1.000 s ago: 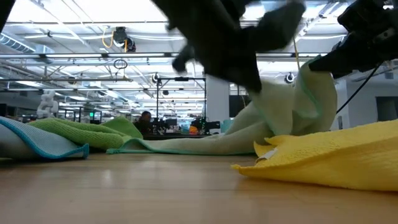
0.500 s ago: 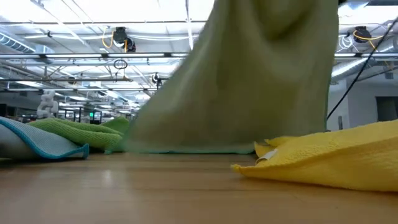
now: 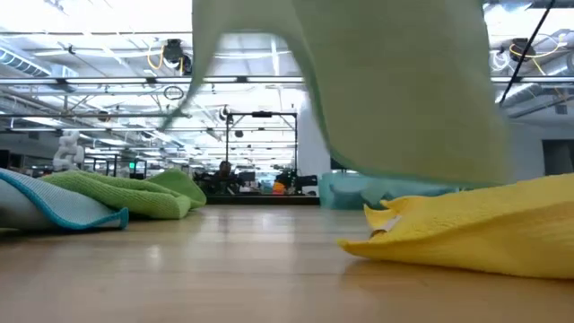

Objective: Fold microfiber towels
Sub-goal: Fold the light green microfiber cloth

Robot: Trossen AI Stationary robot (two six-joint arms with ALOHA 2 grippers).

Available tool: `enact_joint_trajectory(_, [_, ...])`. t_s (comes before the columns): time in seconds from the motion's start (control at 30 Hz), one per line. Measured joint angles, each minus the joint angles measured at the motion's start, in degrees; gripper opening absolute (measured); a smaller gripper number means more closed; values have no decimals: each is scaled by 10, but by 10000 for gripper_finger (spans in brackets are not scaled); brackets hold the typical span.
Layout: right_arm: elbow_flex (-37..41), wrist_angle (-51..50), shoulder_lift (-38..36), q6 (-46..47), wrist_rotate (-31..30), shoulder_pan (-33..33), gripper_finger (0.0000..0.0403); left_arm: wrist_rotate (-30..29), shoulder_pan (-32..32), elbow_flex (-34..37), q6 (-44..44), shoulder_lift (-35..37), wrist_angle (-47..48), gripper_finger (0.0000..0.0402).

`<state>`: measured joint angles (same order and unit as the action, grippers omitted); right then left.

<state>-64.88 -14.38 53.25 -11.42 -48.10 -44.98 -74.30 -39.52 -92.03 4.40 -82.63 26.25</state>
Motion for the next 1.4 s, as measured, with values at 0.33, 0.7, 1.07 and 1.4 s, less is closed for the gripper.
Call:
enact_joint_trajectory(0.33, [121,-94,-128,79,3,120,0,154,167,12,-405,-23,446,7])
enact_joint_trajectory(0.7, [327,132,-180,-83,81,348,0,208,331,120,-324,-36,363,3])
enact_joint_trajectory(1.07, [385,114,-179,132,374,440,0,421,318,188,-245,-36,266,8])
enact_joint_trajectory(1.4, [481,162,-178,262,456,408,0,466,249,288,-293,-36,207,8])
